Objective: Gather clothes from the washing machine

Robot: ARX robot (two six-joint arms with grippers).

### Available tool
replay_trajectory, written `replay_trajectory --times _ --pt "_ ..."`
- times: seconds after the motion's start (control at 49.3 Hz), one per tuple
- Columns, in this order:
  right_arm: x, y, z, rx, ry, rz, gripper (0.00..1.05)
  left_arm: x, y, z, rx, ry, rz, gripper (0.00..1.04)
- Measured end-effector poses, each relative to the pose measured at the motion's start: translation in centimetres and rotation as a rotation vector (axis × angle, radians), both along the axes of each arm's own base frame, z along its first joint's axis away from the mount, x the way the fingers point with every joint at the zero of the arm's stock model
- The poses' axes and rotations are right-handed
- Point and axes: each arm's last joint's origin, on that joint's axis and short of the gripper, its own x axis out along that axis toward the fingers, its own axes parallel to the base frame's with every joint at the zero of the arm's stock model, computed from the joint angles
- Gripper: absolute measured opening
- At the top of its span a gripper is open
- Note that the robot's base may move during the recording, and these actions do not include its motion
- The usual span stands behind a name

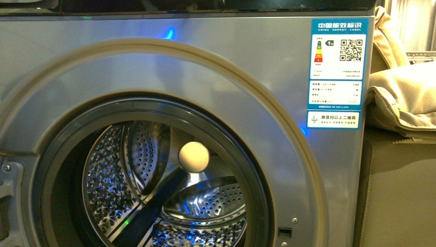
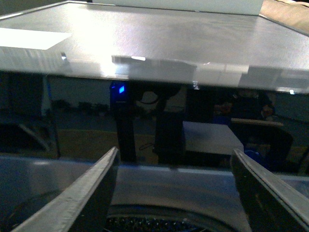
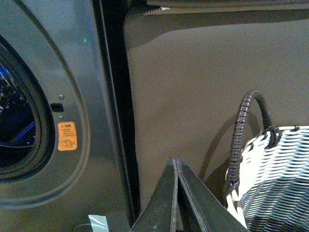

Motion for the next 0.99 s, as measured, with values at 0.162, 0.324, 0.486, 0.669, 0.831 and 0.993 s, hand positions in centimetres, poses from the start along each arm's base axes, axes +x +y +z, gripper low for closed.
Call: replay_trajectory --times 0.162,0.324,0.486,0.669,0.831,0.993 --pt "0.0 0.0 0.0 0.0 0.0 0.0 0.02 -2.4 3.4 -7.0 0.008 -0.022 0.024 0.41" --pt "0.0 0.0 0.0 0.0 0.0 0.0 0.02 -3.5 4.5 -13.2 0.029 0.008 0.011 0.18" --pt "0.0 0.0 0.0 0.0 0.0 0.0 0.02 -4.3 5.2 -19.0 0.051 0.046 -0.007 0.04" --pt "0.0 0.0 0.0 0.0 0.0 0.001 0.02 -5.4 6.6 -22.9 0.053 0.052 0.004 0.04" --pt "0.0 0.0 0.0 0.0 0.0 0.0 0.02 -6.2 7.5 -25.8 0.055 0.067 0.003 0.04" --pt "0.0 0.0 0.0 0.0 0.0 0.0 0.02 -7.0 8.3 -27.7 0.054 0.063 0.006 0.04"
